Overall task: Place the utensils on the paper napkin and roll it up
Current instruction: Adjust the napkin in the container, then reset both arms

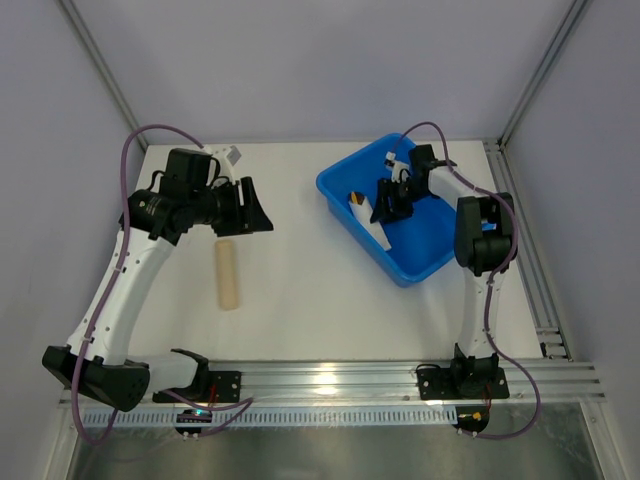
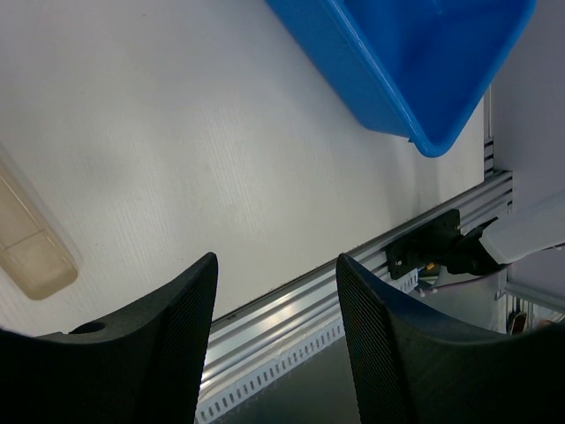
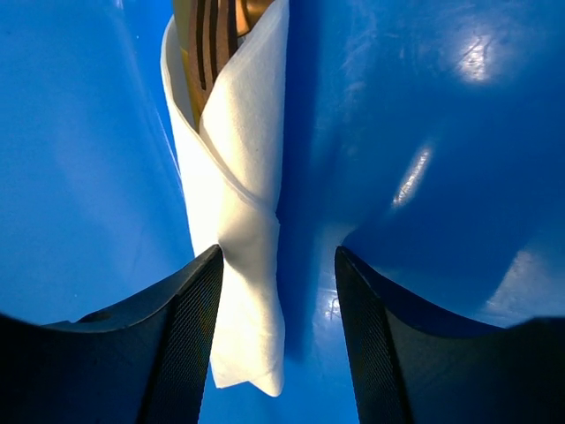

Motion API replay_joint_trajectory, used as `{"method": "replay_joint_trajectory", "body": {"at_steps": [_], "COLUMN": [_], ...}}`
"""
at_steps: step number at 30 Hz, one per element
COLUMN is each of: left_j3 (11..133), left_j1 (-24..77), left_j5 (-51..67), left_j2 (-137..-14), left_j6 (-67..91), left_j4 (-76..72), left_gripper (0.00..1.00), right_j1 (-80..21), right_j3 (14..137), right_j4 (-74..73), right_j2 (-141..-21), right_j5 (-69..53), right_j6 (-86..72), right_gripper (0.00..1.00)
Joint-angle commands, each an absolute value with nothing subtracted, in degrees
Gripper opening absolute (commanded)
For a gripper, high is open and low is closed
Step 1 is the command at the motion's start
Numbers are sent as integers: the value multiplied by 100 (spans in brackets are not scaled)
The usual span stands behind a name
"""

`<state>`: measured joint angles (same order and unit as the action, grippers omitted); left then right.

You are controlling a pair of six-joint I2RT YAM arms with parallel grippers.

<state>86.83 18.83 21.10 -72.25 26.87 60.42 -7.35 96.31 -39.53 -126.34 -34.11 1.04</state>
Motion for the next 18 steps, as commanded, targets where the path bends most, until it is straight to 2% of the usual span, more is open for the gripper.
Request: {"method": "replay_joint_trajectory", "body": {"at_steps": [1,15,18], "left_j3": [8824,8807,8824], "left_j1": [1846,1854,1846], "left_j5": [2294,2206,2057], "left_j2": [-7233,-7233,-7260], "left_j6": [2733,2821,2839], "left_j4": [5906,5836,5862], "left_gripper": [57,58,59], "right_j1": [-659,-607,-589], "right_j3": [9510,9509,9623], "right_j4": [-3823,-3384,-3349], "right_j2": [-12507,-11795,-11498], "right_j5": [-2988,-3217,-3068], "right_j6": [176,-156,-429], "right_gripper": [58,59,65]}}
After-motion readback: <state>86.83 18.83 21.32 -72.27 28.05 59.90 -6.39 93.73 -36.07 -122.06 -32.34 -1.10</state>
